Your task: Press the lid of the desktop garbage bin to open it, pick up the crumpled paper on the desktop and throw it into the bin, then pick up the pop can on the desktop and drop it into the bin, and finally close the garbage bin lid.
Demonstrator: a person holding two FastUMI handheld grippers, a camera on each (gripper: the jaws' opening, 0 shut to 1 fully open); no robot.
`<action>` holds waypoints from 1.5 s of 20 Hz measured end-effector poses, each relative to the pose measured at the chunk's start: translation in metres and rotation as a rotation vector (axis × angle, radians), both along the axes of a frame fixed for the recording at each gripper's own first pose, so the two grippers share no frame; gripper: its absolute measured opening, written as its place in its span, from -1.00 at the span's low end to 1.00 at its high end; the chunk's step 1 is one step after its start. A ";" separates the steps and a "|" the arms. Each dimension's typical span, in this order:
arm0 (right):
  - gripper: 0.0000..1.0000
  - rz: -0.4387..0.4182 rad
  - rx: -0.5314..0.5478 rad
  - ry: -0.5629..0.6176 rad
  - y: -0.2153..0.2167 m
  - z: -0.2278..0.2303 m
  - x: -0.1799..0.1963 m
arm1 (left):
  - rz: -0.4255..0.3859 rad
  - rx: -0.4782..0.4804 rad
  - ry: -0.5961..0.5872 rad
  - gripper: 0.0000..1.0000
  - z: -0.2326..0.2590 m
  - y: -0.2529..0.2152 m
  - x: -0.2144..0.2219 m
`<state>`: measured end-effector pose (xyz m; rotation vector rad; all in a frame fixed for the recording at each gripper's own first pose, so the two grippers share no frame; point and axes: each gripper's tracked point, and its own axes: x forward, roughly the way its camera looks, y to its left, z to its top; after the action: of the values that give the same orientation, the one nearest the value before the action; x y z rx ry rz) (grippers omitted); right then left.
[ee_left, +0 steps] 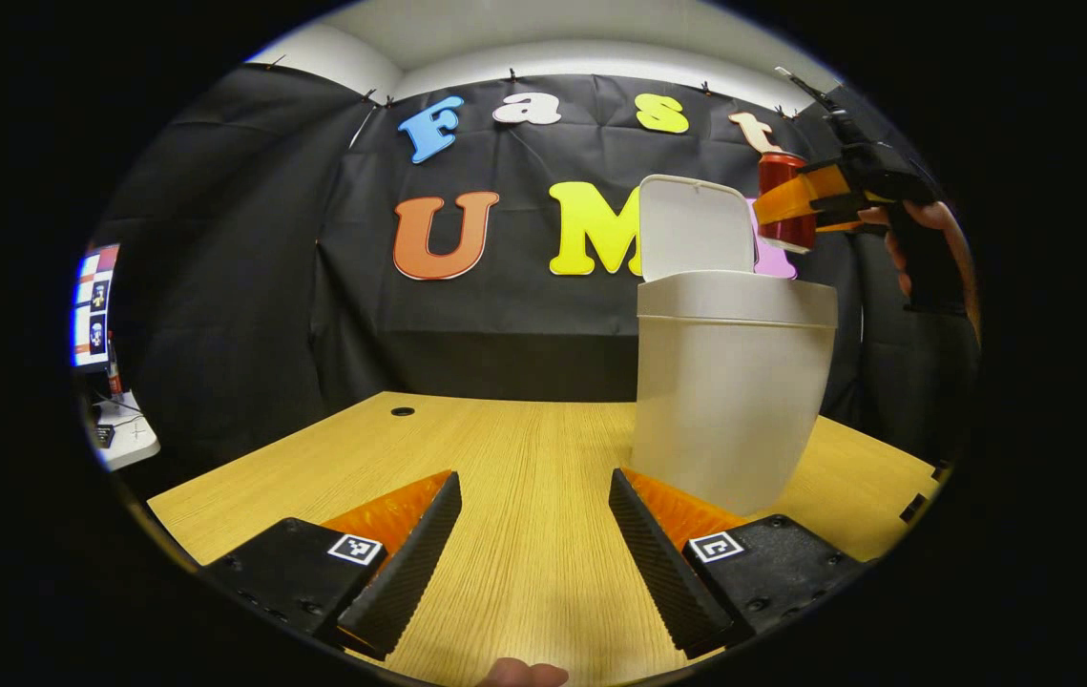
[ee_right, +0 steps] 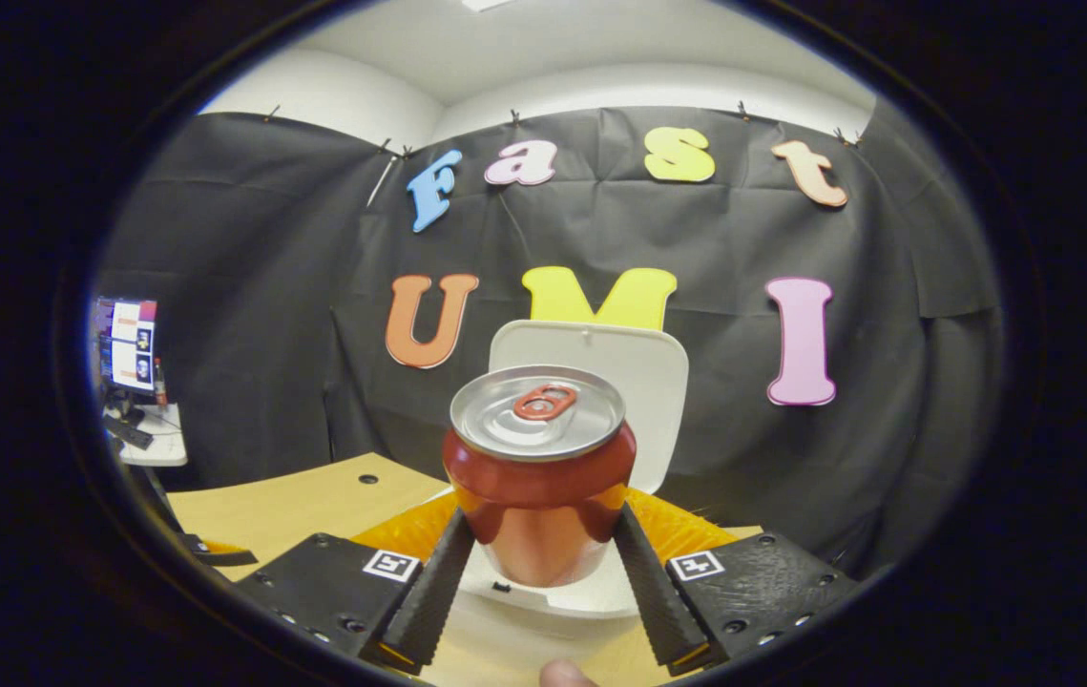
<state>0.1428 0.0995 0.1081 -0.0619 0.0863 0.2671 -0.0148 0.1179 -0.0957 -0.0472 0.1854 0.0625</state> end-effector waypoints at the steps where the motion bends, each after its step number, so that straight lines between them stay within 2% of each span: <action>1: 0.60 -0.010 -0.001 0.008 0.000 -0.001 0.008 | 0.004 -0.004 -0.001 1.00 0.001 0.003 0.000; 7: 0.60 -0.034 0.021 0.095 0.002 -0.018 0.040 | 0.000 -0.009 -0.016 1.00 0.009 0.003 0.000; 18: 0.65 -0.085 0.044 0.157 -0.011 -0.027 0.058 | -0.013 -0.013 -0.009 1.00 0.011 -0.001 -0.002; 22: 0.72 -0.095 0.062 0.131 -0.017 -0.017 0.051 | -0.032 -0.023 -0.004 1.00 0.008 -0.010 -0.004; 30: 0.78 -0.112 0.081 0.002 -0.023 0.038 0.032 | -0.024 -0.002 -0.019 1.00 0.007 -0.007 -0.003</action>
<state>0.1753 0.0764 0.1462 0.0234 0.0803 0.1584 -0.0180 0.1113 -0.0889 -0.0471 0.1673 0.0384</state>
